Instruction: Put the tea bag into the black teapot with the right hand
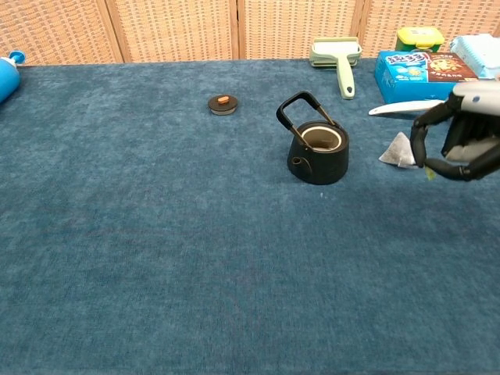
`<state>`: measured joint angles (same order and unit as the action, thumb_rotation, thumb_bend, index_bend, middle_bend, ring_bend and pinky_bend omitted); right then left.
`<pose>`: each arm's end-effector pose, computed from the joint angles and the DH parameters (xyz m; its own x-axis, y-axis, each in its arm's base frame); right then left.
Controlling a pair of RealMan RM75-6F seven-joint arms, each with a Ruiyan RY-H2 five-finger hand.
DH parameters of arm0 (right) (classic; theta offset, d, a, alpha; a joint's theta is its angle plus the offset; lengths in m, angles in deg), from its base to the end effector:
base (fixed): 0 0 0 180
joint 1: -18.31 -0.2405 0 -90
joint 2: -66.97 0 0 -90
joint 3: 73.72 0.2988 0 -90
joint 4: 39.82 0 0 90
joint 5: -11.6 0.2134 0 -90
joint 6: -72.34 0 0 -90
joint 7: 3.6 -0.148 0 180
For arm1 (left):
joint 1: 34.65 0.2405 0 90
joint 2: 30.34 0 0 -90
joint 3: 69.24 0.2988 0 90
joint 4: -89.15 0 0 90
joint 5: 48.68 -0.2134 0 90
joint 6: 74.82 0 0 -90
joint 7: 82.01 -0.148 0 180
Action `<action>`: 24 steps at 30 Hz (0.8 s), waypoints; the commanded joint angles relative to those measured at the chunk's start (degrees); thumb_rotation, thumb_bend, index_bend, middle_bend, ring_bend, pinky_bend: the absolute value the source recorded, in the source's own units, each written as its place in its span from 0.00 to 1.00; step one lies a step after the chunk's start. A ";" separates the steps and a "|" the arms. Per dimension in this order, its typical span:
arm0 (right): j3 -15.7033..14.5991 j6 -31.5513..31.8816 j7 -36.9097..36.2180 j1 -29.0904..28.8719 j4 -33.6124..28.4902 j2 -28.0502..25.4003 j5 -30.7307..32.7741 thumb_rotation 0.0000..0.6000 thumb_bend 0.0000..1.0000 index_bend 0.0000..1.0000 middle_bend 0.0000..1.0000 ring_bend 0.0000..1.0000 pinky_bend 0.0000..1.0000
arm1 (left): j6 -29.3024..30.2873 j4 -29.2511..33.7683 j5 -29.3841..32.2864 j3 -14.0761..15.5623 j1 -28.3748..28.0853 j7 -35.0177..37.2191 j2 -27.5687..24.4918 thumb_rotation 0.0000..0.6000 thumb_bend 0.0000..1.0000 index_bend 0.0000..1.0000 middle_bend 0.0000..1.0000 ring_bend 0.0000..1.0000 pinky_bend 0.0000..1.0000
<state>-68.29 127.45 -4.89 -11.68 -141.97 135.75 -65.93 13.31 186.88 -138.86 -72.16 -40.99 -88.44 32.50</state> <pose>-0.2274 -0.2999 0.0702 0.2418 -0.4124 0.8783 -0.9446 -0.3069 0.1160 -0.3149 0.1947 0.1779 0.4315 -0.0669 0.8996 0.8933 -0.1072 -0.4364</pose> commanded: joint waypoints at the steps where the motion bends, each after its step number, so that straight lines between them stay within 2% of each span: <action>1: 1.38 -1.11 -4.08 -1.03 -1.87 -2.63 -1.07 1.00 0.57 0.55 1.00 1.00 1.00 | -0.17 -0.04 -0.12 0.14 -0.06 0.06 0.21 1.00 0.32 0.19 0.19 0.12 0.15; 2: 2.62 -1.18 -6.74 -1.47 -3.03 -4.02 -1.09 1.00 0.57 0.55 1.00 1.00 1.00 | -0.45 -0.08 -0.35 0.42 -0.12 0.20 0.45 1.00 0.32 0.19 0.19 0.12 0.15; 9: 5.18 -3.04 -16.50 -3.06 -4.83 -8.54 -1.87 1.00 0.57 0.56 1.00 1.00 1.00 | -0.33 -0.56 -0.93 0.90 0.05 0.56 0.82 1.00 0.32 0.19 0.19 0.12 0.15; 24: 8.57 -4.47 -27.20 -4.96 -8.53 -14.99 -2.16 1.00 0.56 0.56 1.00 1.00 1.00 | -0.20 -1.18 -1.51 2.32 0.99 1.27 0.92 1.00 0.32 0.19 0.19 0.12 0.15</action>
<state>-60.27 123.56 -31.01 -16.14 -149.96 121.59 -68.13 13.07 185.77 -140.35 -69.90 -40.05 -87.24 33.41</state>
